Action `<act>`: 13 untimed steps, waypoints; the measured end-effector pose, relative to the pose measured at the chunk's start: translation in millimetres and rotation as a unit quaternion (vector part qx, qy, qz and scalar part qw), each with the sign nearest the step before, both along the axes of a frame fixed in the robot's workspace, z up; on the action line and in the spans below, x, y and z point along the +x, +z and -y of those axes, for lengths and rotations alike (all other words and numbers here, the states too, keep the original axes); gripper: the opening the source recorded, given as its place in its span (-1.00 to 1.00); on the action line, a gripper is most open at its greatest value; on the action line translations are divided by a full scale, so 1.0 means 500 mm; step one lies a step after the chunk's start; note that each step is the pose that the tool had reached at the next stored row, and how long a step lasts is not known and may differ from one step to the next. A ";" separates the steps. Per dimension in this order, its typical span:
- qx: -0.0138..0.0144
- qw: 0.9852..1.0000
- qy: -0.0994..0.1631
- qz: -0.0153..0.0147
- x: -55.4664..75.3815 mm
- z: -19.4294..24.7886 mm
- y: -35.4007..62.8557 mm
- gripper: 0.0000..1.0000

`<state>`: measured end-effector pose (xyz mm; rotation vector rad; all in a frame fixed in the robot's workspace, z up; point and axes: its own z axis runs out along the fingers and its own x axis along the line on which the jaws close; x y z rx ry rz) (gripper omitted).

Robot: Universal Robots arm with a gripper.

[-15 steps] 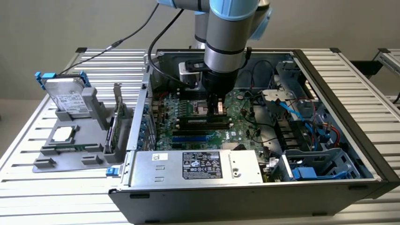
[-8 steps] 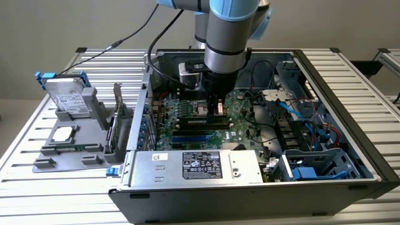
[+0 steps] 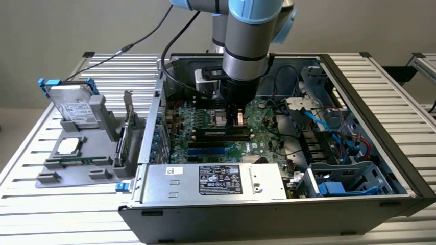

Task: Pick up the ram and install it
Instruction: 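Insert the ram into the slot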

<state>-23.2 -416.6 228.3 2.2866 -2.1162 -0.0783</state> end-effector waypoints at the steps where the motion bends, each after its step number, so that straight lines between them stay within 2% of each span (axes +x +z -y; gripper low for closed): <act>1: 0.000 1.000 0.000 0.000 0.000 -0.0001 -0.001 -0.73; 13: 0.000 1.000 -0.004 0.000 0.001 -0.0024 -0.006 -0.73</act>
